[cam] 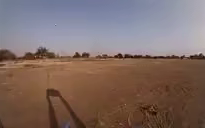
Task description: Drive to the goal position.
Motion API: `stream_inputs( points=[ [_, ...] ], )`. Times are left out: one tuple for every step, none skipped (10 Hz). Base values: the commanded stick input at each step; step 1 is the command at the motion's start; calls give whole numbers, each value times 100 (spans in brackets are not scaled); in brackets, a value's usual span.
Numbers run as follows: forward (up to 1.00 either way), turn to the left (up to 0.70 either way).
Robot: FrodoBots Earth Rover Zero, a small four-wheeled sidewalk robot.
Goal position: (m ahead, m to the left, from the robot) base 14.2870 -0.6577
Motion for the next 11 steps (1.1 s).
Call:
stream_inputs(
  points=[
    [70, 0],
    [70, 0],
    [70, 0],
    [70, 0],
    [70, 0],
    [70, 0],
    [70, 0],
    [70, 0],
    [70, 0],
    [70, 0],
    [70, 0]
  ],
)
